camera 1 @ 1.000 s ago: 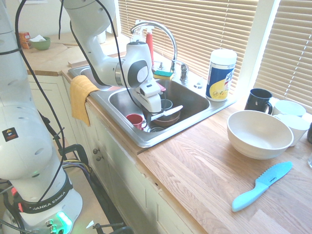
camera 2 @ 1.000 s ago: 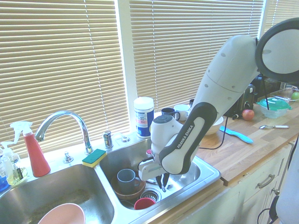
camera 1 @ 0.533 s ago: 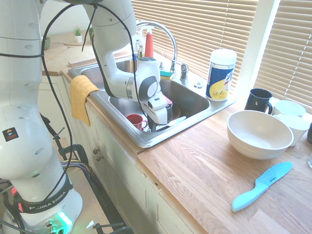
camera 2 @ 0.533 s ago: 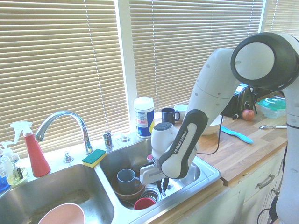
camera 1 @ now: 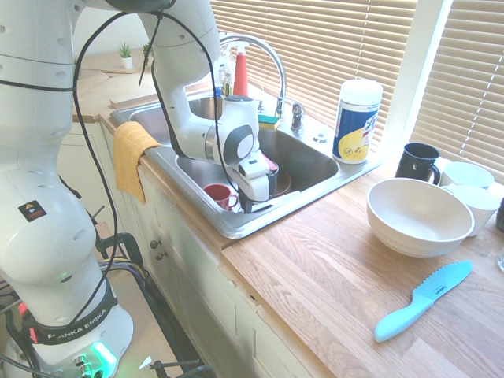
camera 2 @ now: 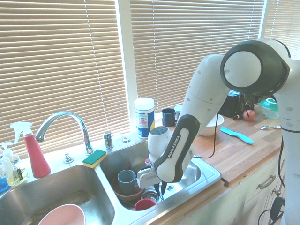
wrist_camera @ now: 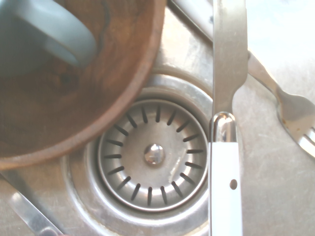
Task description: Put the knife into the sink
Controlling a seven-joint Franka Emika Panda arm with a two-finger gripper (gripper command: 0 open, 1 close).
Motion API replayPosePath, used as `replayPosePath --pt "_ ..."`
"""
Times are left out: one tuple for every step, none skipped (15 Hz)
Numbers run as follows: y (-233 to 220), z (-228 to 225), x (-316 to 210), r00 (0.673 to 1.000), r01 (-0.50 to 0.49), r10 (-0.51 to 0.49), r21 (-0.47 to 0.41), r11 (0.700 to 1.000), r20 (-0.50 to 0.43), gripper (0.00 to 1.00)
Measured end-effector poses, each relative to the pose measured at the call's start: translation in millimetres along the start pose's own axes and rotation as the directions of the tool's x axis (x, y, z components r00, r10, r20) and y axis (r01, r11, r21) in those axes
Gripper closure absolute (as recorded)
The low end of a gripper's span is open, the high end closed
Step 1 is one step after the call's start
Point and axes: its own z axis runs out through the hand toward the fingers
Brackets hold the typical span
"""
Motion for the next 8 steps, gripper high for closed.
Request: replayPosePath --pt "0.2 0.6 -0.1 1.0 -0.002 0.002 -0.001 1.0 0.0 0.0" --pt "0.2 0.7 0.0 1.0 -0.005 0.005 -0.001 1.0 -0.001 0.0" --pt "0.0 0.6 -0.2 1.0 -0.006 0.006 -0.001 1.0 0.0 0.0" --pt "-0.2 0.6 -0.4 1.0 -0.006 0.006 -0.001 1.0 -0.002 0.0" --pt "-0.2 0.5 -0.3 1.0 -0.005 0.005 0.0 1.0 -0.004 0.0" --pt "-0.6 0.3 -0.5 1.0 -0.003 0.003 0.002 1.0 -0.007 0.0" --pt "-1.2 -0.2 -1.2 1.0 -0.001 0.001 0.004 1.0 -0.01 0.0" --pt "-2.2 -1.8 -2.1 1.0 0.001 -0.001 0.007 1.0 -0.012 0.0"
